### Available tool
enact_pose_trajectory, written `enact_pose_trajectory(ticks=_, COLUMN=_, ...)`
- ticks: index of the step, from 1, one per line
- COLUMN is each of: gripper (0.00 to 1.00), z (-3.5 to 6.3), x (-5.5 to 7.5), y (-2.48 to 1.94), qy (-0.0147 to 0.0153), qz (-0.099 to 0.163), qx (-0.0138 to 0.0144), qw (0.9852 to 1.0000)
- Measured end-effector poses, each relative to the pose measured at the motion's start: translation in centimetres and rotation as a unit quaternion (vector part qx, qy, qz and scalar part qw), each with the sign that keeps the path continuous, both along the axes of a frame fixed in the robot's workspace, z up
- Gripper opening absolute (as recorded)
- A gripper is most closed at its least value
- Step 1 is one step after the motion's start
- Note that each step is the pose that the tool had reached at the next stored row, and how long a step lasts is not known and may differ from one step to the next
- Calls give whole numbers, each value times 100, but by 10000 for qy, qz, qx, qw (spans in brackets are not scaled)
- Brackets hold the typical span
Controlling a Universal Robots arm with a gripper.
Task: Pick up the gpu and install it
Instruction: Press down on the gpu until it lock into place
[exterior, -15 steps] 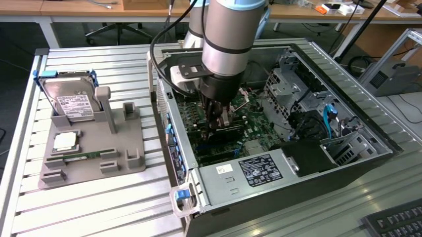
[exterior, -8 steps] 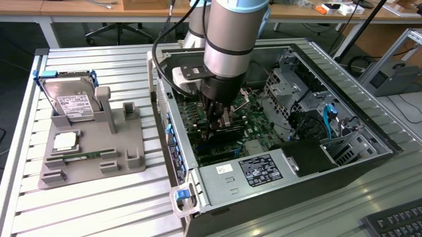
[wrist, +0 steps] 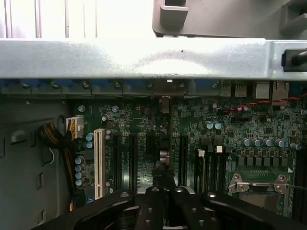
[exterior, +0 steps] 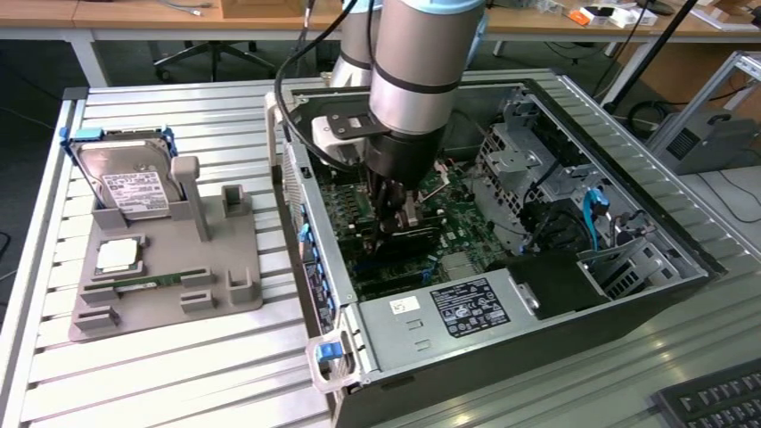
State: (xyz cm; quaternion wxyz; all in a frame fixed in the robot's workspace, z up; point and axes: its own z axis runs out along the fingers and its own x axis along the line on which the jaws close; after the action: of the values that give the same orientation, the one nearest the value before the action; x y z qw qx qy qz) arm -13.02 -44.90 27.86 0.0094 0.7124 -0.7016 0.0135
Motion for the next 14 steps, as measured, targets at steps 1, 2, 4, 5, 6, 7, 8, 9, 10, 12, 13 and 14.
enact_pose_trajectory(ticks=1, gripper=10, z=17, x=1, y=0, qy=-1, qz=0, qx=1, qw=10000)
enact_pose_trajectory(ticks=2, gripper=10, z=30, x=14, y=0, qy=0, qz=1, qx=2, qw=10000)
enact_pose_trajectory(ticks=4, gripper=10, z=33, x=81, y=-2, qy=22, qz=0, qx=0, qw=10000)
enact_pose_trajectory(ticks=5, gripper=10, z=33, x=117, y=-3, qy=37, qz=0, qx=0, qw=10000)
enact_pose_trajectory(ticks=6, gripper=10, z=33, x=177, y=-4, qy=68, qz=-1, qx=0, qw=10000)
enact_pose_trajectory(ticks=7, gripper=10, z=33, x=223, y=-5, qy=94, qz=0, qx=0, qw=10000)
enact_pose_trajectory(ticks=8, gripper=10, z=33, x=271, y=-6, qy=122, qz=0, qx=0, qw=9999)
enact_pose_trajectory(ticks=9, gripper=10, z=33, x=322, y=-7, qy=153, qz=0, qx=1, qw=9999)
enact_pose_trajectory(ticks=10, gripper=10, z=33, x=370, y=-7, qy=183, qz=0, qx=0, qw=9998)
enact_pose_trajectory(ticks=12, gripper=10, z=33, x=459, y=-8, qy=235, qz=0, qx=0, qw=9997)
enact_pose_trajectory(ticks=13, gripper=10, z=33, x=504, y=-9, qy=261, qz=0, qx=0, qw=9997)
enact_pose_trajectory(ticks=14, gripper=10, z=33, x=553, y=-9, qy=286, qz=0, qx=0, qw=9996)
